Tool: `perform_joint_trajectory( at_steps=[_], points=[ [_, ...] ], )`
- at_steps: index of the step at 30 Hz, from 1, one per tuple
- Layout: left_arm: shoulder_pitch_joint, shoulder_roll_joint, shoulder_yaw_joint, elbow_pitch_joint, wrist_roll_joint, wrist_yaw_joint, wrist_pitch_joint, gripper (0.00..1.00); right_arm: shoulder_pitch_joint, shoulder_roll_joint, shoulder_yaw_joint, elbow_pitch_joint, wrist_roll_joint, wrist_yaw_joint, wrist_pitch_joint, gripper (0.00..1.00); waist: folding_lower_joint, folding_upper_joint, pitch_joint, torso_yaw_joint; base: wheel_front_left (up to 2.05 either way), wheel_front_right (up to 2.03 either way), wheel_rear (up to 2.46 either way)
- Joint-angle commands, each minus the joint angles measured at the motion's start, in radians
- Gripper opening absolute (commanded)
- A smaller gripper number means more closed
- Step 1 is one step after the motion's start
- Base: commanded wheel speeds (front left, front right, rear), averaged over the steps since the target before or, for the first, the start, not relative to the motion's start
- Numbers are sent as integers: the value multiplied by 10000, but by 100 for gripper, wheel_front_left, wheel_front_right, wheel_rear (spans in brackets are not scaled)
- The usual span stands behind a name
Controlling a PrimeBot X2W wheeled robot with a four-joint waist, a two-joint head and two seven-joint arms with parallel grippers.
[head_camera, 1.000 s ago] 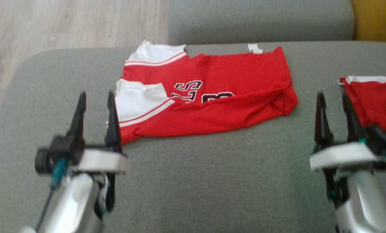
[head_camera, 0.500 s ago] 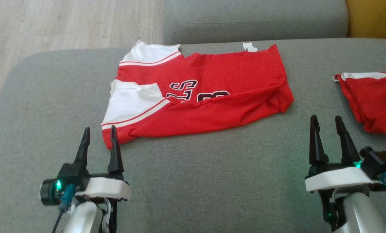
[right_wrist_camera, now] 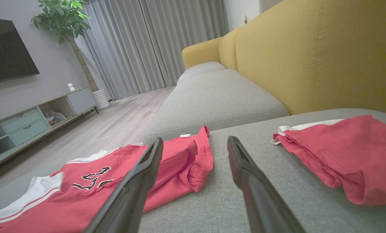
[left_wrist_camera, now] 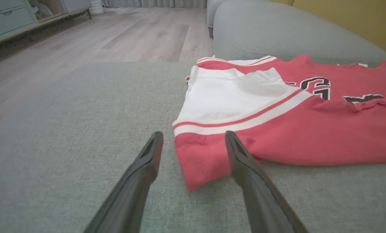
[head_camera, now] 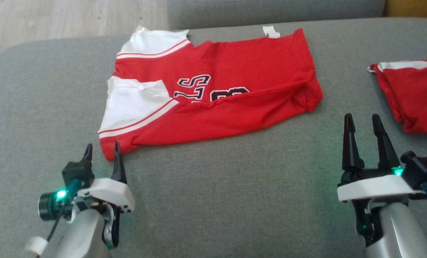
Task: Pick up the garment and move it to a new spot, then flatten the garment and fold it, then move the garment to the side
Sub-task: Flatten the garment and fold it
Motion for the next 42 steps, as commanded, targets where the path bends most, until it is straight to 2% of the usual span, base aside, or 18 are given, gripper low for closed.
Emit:
perform_joint_trajectory(
  at_steps=[1,10,16,17,18,22,27,32,39,42],
  points=[
    [-625,298,325,3,-74,-69,58,100,-491,-25,309,-393,63,-9,-106,100,-1,0,160,-98,0,0,0],
    [-1544,539,485,1566,-369,-159,714,100,-718,-24,555,-517,156,-9,-106,100,-1,0,683,-434,0,0,0],
    [-1869,626,336,2666,-492,-314,1811,100,-828,-24,653,-599,220,-9,-106,100,-1,0,882,-661,0,0,0],
    [-1896,633,288,2795,-500,-374,1978,57,-833,-24,640,-613,235,-9,-106,100,-1,0,892,-676,0,0,0],
    [-1921,639,234,2884,-496,-440,2084,0,-834,-24,629,-621,245,-9,-106,100,-1,0,896,-684,0,0,0],
    [-2017,644,199,2864,-485,-473,1818,0,-824,-24,573,-596,241,-9,-107,100,-1,0,870,-656,0,0,0],
    [-2299,624,243,2240,-363,-325,368,0,-940,-24,474,-104,-2,-9,-107,100,-1,0,769,-444,0,0,0],
    [-2598,588,10,1124,-35,-506,-641,0,-1563,-24,156,974,-256,-9,408,100,-1,0,762,-173,0,0,0],
    [-2583,615,-290,-152,349,-610,-839,0,-3124,-24,-112,2903,-220,-9,1546,100,-1,0,934,112,0,0,0],
    [-2526,524,-468,-559,437,-645,-854,0,-4076,-24,-319,4388,-100,-9,1964,100,-1,0,1078,335,0,0,0]
  ],
)
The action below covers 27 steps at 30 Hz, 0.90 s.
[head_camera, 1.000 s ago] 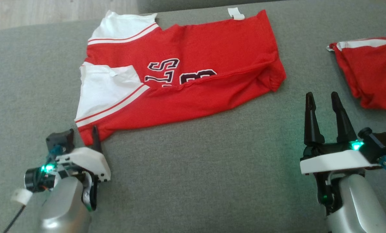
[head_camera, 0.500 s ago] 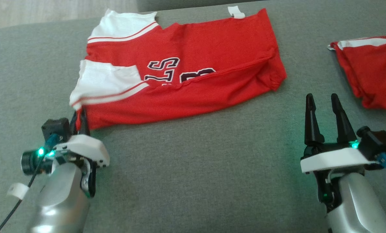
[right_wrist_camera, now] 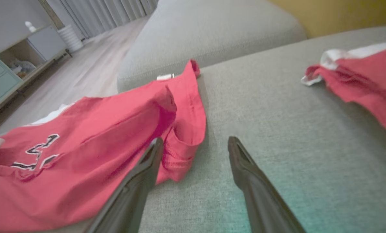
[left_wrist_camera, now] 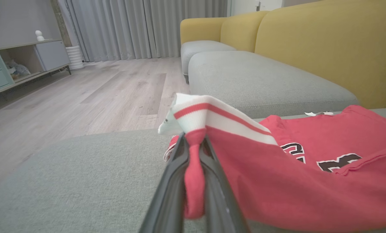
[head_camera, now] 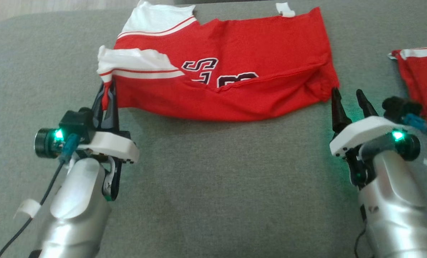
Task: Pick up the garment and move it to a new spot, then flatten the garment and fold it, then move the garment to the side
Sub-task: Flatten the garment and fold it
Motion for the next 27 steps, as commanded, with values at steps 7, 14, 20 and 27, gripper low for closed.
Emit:
perform_joint_trajectory(
  at_steps=[7,14,20,27],
  points=[
    [-441,42,-67,-595,165,-123,-96,0,-1533,3,170,1845,-480,-9,23,100,-1,0,350,508,0,0,0],
    [-549,-18,-288,-533,217,-121,12,0,-2412,3,-244,3447,-1594,-9,-277,100,-1,0,520,731,0,0,0],
    [-329,121,-325,-230,148,-100,125,0,-2626,3,-746,4234,-1924,-9,-1187,0,-1,0,155,568,0,0,0],
    [135,328,-300,61,35,-56,157,0,-2256,3,-911,4648,-1512,-9,-1873,0,-1,0,-626,195,0,0,0]
  ],
)
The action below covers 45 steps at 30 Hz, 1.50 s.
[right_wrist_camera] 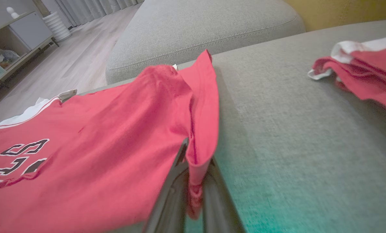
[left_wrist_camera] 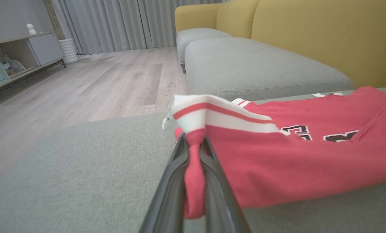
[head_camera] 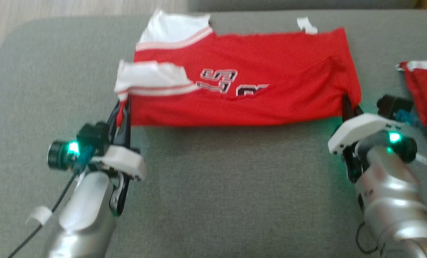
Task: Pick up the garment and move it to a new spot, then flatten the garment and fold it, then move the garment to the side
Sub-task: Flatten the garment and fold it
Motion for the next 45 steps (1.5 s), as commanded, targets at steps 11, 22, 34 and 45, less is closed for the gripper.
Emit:
perform_joint_trajectory(
  at_steps=[11,22,34,45],
  points=[
    [1274,495,-176,-182,-123,-80,330,0,1901,91,549,-631,885,-9,-331,0,1,0,-1887,-684,0,0,0],
    [2634,499,-537,-1015,-290,61,900,0,3605,91,919,-2081,1710,-9,-134,0,1,0,-2176,-1134,0,0,0],
    [2058,528,-21,-1914,-399,588,133,100,4477,91,183,-6238,970,-9,-341,100,1,0,-1473,-1507,0,0,0],
    [224,1312,421,-3276,-142,-58,-100,100,5102,91,625,-9427,1320,-9,-346,100,1,0,-250,-2265,0,0,0]
  ],
)
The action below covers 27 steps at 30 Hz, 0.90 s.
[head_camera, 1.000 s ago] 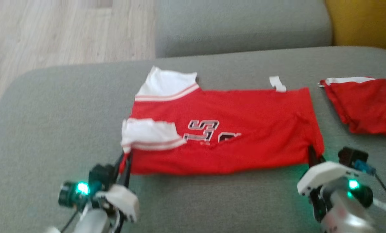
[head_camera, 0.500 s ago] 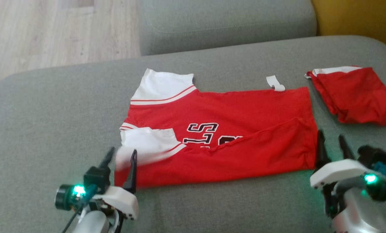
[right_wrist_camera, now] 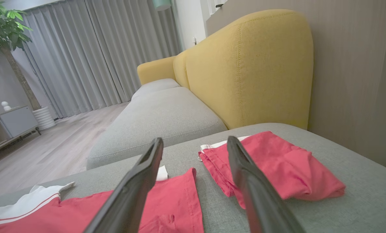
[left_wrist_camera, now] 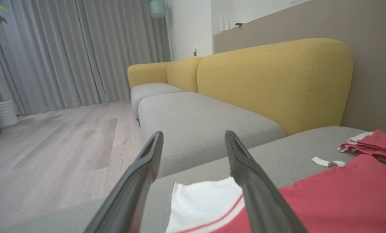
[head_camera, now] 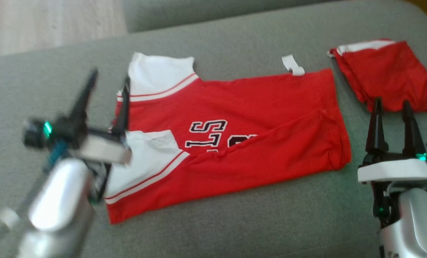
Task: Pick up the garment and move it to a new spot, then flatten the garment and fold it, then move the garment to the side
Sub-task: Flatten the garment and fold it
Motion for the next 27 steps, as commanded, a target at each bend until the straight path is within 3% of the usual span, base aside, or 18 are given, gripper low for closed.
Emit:
perform_joint_trajectory(
  at_steps=[1,7,10,15,18,22,27],
  points=[
    [-989,511,402,-372,115,-134,177,100,-324,-28,338,-494,94,-9,-107,100,-1,0,508,-380,0,0,0],
    [-3440,1651,-6,223,350,-1331,2170,100,-829,-28,662,-1081,410,-9,-107,100,-1,0,1474,-1004,0,0,0],
    [-4541,2153,-477,984,197,-1683,3462,100,-1066,-28,877,-1301,565,-9,-108,100,-1,0,1917,-1296,0,0,0],
    [-5917,3007,-2098,1938,-891,-1782,5434,100,-1284,-28,1240,-1645,857,-9,-108,100,-1,0,2544,-1732,0,0,0],
    [-6661,3843,-3289,2310,-2085,-1786,6515,100,-1346,-28,1535,-1848,1091,-9,-108,100,-1,0,2944,-2048,0,0,0],
    [-7157,4429,-4025,2673,-2886,-1787,6953,100,-1359,-28,1773,-2007,1277,-9,-108,100,-1,0,3228,-2298,0,0,0],
    [-7452,4745,-4568,3134,-3543,-1787,7132,100,-1306,-28,1948,-2186,1380,-9,-108,100,-1,0,3446,-2490,0,0,0]
  ],
)
